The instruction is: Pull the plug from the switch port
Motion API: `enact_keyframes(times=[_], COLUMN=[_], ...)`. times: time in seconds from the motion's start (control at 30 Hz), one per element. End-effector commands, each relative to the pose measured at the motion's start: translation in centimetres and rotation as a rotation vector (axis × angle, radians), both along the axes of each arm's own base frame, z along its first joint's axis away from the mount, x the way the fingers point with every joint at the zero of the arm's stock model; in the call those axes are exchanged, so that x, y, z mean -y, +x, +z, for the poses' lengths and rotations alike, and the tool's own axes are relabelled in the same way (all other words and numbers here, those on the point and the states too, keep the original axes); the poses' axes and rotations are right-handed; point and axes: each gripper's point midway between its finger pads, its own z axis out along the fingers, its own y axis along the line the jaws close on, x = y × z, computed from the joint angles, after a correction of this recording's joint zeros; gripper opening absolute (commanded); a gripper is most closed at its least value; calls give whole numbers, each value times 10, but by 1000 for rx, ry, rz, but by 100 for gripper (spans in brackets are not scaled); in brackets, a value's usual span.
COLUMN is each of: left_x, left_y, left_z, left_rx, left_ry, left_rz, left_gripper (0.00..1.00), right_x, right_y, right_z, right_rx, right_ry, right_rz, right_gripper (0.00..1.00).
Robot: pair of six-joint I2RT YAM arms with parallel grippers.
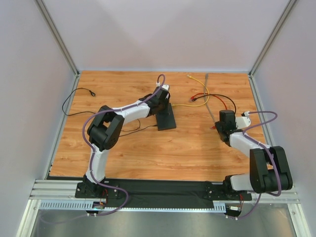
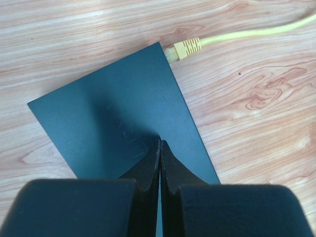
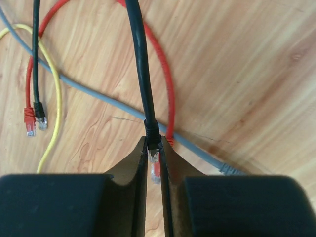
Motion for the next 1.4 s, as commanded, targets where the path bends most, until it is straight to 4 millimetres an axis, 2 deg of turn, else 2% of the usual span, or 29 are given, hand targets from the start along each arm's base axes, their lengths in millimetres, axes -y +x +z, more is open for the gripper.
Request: enact_keyframes(times=[0.0, 0.03, 0.07, 0.13, 0.17, 0.2, 0.23, 0.37, 0.43, 0.5, 0.53, 0.57, 0.6, 0.63, 0.67, 0.7, 0.77, 0.8, 0.87, 0.97, 1.0, 1.1, 1.2, 1.23, 1.3, 1.33, 1.37], left_x=[-37, -35, -37, -32, -31, -27, -27, -24, -22, -19, -17, -17, -19, -20, -22, -23, -26, -25, -25, -22, -20, -14, -15, -13, -13, -14, -16], left_y=[-39, -37, -40, -37, -39, -37, -37, -35, -30, -19, -11, -7, -3, 0, 1, 4, 5, 5, 6, 8, 9, 16, 26, 31, 31, 40, 39], left_z=[-44, -40, -42, -31, -26, -20, -16, 0, 6, 17, 25, 29, 32, 33, 32, 33, 29, 28, 24, 20, 21, 27, 36, 43, 43, 52, 46], left_rx=[-149, -136, -137, -101, -89, -60, -47, 11, 38, 70, 94, 104, 119, 126, 129, 142, 141, 144, 139, 132, 133, 144, 166, 178, 166, 187, 155], left_ry=[146, 135, 136, 101, 86, 68, 63, 27, 9, -10, -17, -15, -13, -12, -7, -16, -19, -20, -16, -22, -27, -41, -26, -25, -16, -9, 3], left_rz=[-23, -25, -27, -48, -61, -81, -87, -115, -125, -135, -137, -138, -139, -133, -127, -118, -109, -111, -110, -117, -124, -124, -107, -100, -94, -66, -52], left_gripper=[0, 0, 0, 0, 0, 0, 0, 0, 0, 0, 0, 0, 0, 0, 0, 0, 0, 0, 0, 0, 0, 0, 0, 0, 0, 0, 0], right_x=[15, 15, 13, 4, 1, -2, -10, -25, -44, -69, -81, -100, -112, -125, -141, -151, -174, -183, -199, -208, -210, -218, -223, -226, -226, -225, -225], right_y=[-11, -11, -10, -4, -4, -5, 4, 13, 28, 39, 53, 59, 66, 83, 88, 95, 112, 121, 128, 134, 137, 140, 139, 137, 136, 132, 132], right_z=[2, 2, 3, 10, 11, 11, 24, 52, 73, 76, 94, 100, 90, 110, 112, 100, 116, 118, 123, 106, 92, 69, 56, 54, 54, 49, 49], right_rx=[-37, -36, -36, -10, -6, -7, 54, 149, 212, 211, 248, 262, 240, 299, 311, 294, 368, 408, 447, 445, 430, 385, 370, 367, 375, 366, 369], right_ry=[-91, -88, -91, -101, -97, -92, -77, -93, -104, -117, -127, -122, -119, -108, -78, -57, 8, 23, 37, 39, 49, 82, 114, 132, 149, 167, 174], right_rz=[3, 6, 22, 111, 130, 151, 194, 266, 349, 428, 458, 502, 528, 540, 553, 552, 543, 542, 561, 580, 582, 606, 616, 617, 613, 605, 603], right_gripper=[21, 21, 29, 34, 50, 57, 58, 66, 67, 67, 66, 66, 66, 64, 62, 61, 58, 57, 57, 57, 57, 57, 56, 56, 56, 55, 55])
